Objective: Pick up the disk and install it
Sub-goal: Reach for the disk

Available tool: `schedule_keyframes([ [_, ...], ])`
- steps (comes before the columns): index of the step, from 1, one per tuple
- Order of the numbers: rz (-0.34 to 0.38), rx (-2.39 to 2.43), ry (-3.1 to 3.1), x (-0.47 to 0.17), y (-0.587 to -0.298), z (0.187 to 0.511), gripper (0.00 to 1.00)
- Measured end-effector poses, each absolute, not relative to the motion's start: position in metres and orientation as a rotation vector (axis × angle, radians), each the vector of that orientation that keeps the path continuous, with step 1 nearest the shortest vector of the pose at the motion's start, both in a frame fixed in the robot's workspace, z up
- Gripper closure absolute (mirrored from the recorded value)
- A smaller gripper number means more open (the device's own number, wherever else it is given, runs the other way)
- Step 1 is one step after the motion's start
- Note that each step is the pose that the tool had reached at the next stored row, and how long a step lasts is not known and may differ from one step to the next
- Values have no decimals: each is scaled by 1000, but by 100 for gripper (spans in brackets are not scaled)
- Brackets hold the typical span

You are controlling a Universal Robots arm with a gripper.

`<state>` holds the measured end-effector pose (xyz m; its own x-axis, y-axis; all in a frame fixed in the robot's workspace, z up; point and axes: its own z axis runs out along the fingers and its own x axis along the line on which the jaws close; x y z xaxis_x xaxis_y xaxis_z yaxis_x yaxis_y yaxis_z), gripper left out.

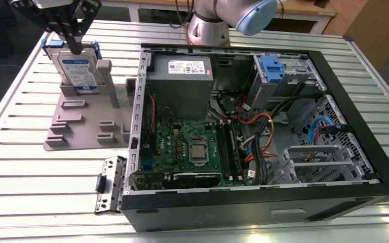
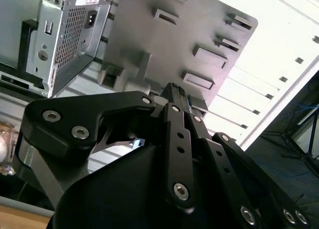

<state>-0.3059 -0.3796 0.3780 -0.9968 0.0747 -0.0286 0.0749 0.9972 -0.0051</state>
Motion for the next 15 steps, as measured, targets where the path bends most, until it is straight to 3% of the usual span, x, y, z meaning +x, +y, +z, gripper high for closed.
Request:
schedule_keyframes([
  [15, -32, 115, 3110, -333, -350, 362, 90],
])
